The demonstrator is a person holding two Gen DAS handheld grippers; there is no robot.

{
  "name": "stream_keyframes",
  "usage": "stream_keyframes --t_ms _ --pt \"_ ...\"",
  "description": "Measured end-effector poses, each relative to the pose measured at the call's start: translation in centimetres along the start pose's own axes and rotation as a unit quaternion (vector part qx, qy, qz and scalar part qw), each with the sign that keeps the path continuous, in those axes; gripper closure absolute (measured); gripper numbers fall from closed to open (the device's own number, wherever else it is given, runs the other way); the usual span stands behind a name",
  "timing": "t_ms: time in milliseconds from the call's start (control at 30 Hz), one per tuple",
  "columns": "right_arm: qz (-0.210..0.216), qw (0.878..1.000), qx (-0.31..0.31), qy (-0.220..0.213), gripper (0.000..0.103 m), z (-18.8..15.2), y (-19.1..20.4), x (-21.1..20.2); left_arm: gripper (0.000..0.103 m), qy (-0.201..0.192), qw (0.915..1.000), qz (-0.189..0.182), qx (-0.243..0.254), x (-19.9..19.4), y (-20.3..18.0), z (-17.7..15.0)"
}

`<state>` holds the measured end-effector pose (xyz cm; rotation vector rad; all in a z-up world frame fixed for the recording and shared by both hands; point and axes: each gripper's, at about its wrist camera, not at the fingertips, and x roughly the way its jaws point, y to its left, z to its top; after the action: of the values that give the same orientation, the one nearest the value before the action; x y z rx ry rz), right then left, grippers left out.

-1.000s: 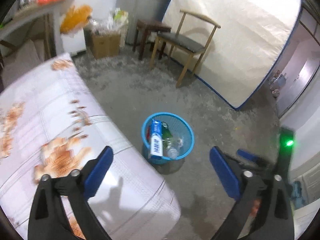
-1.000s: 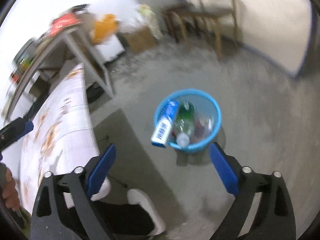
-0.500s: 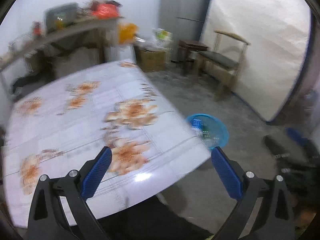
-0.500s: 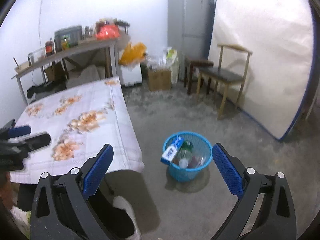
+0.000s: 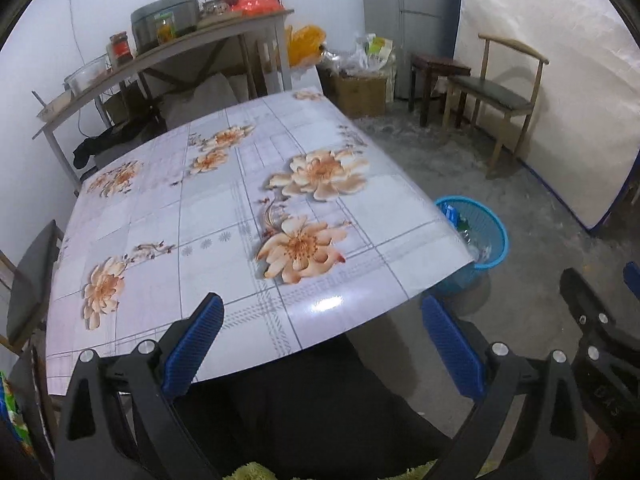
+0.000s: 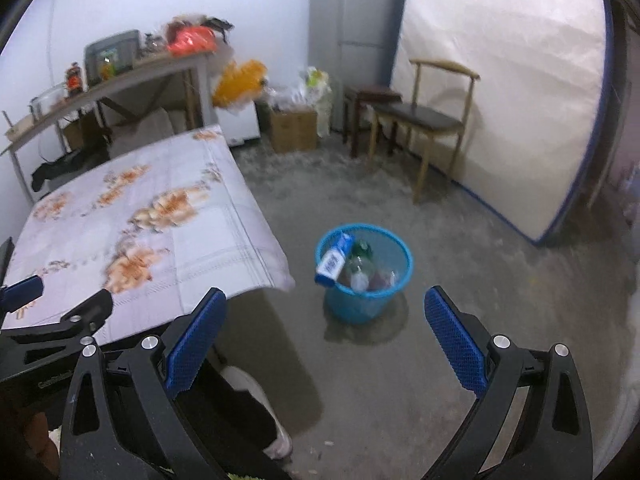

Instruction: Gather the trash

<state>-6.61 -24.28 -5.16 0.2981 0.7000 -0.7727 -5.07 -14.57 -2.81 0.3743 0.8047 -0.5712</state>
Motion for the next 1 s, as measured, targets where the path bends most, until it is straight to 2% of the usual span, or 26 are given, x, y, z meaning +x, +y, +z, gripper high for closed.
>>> stream_keyframes --t_ms 300,433,1000 --pt "-0.058 0.998 0.015 0.018 0.008 -0.9 -1.6 0.7 0.006 -0.002 1.0 0.003 -0.008 0.5 -0.7 0.8" --pt "-0.07 0.997 0.02 0.024 0.008 -1.0 -2.4 1.1 0.006 0.003 1.0 0.001 0.0 0.8 -1.3 1.0" --pt "-0.073 0.997 0.016 0.03 0.008 -1.1 -3.1 1.8 0.006 0.022 0.9997 0.001 0.012 1.7 -2.5 0.5"
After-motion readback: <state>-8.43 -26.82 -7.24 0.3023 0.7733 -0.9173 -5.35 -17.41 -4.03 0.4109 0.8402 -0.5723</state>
